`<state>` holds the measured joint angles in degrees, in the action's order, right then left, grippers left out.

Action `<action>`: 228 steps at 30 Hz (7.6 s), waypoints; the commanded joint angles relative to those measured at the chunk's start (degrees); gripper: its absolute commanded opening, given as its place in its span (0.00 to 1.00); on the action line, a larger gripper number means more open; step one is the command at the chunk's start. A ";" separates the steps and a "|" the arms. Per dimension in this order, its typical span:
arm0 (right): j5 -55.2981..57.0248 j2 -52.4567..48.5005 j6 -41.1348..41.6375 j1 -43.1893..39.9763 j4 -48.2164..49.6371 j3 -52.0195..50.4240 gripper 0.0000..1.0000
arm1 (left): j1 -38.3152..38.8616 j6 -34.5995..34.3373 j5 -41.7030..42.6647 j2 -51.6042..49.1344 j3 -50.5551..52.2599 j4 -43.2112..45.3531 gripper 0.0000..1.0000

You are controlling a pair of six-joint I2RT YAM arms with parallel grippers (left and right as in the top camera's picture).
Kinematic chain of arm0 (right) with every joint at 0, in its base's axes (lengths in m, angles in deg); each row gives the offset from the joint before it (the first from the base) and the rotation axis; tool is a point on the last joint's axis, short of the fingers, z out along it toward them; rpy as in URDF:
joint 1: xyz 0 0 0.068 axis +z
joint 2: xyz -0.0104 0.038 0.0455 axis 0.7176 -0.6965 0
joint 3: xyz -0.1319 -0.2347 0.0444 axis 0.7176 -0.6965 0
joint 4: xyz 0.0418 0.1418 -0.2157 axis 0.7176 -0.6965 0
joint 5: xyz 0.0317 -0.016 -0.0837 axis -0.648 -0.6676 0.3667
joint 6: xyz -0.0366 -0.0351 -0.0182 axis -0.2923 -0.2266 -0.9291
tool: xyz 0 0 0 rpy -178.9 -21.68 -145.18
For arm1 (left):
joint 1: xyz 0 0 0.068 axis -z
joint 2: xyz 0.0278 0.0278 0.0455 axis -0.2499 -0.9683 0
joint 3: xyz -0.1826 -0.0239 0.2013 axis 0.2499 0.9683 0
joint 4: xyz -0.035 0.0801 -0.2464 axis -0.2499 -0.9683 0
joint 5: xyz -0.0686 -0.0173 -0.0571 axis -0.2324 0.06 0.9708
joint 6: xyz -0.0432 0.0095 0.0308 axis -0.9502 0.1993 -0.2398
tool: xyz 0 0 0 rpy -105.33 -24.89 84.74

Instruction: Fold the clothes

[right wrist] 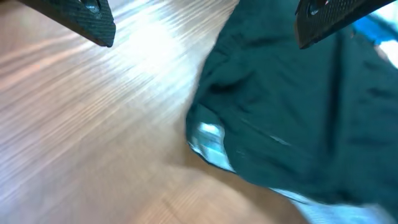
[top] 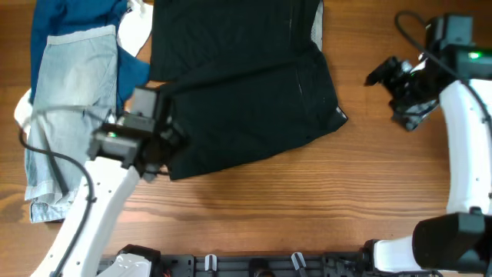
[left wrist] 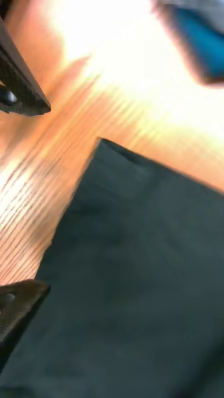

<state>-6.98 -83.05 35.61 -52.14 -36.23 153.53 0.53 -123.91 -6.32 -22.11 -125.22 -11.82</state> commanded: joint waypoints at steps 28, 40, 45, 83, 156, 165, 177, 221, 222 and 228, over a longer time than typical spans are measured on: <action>9.57 -8.22 9.79 18.34 30.69 -23.12 0.90 | -1.75 -28.48 -10.73 -16.28 28.68 41.22 0.04; 20.94 -17.92 9.62 17.59 29.64 -23.32 0.42 | -1.75 -28.48 -12.00 -16.15 28.68 40.17 0.04; 19.26 -17.92 7.91 11.26 32.81 -23.32 0.04 | -1.79 -28.46 -12.66 -14.51 28.68 38.88 0.04; 6.84 16.48 -13.99 -4.28 19.47 -23.10 0.04 | -1.73 12.15 -9.31 16.46 14.51 37.42 0.04; -4.22 -11.52 -38.82 -2.75 53.22 -23.12 0.49 | -10.21 50.88 19.41 -33.53 3.80 70.71 0.56; -2.23 -15.82 -38.23 -2.78 53.27 -23.50 0.33 | -10.32 53.83 18.86 -37.81 3.80 70.40 0.04; 2.78 -23.41 -38.16 -2.95 57.79 -23.54 0.92 | -10.25 53.81 16.15 -42.07 3.80 69.94 0.04; -24.65 -22.77 -39.82 -5.73 22.82 6.54 0.04 | -9.22 50.60 19.80 -41.33 3.80 64.76 0.04; -24.33 -22.58 -38.64 -3.45 22.86 6.54 0.04 | -9.22 50.60 19.80 -41.35 3.80 64.76 0.04; -19.34 -22.56 -30.45 10.93 27.26 6.54 0.05 | -9.22 50.60 19.82 -41.35 3.80 64.74 0.04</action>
<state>-29.01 -107.75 -0.37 -46.74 -10.74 158.91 -9.28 -72.80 12.87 -62.39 -122.38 54.30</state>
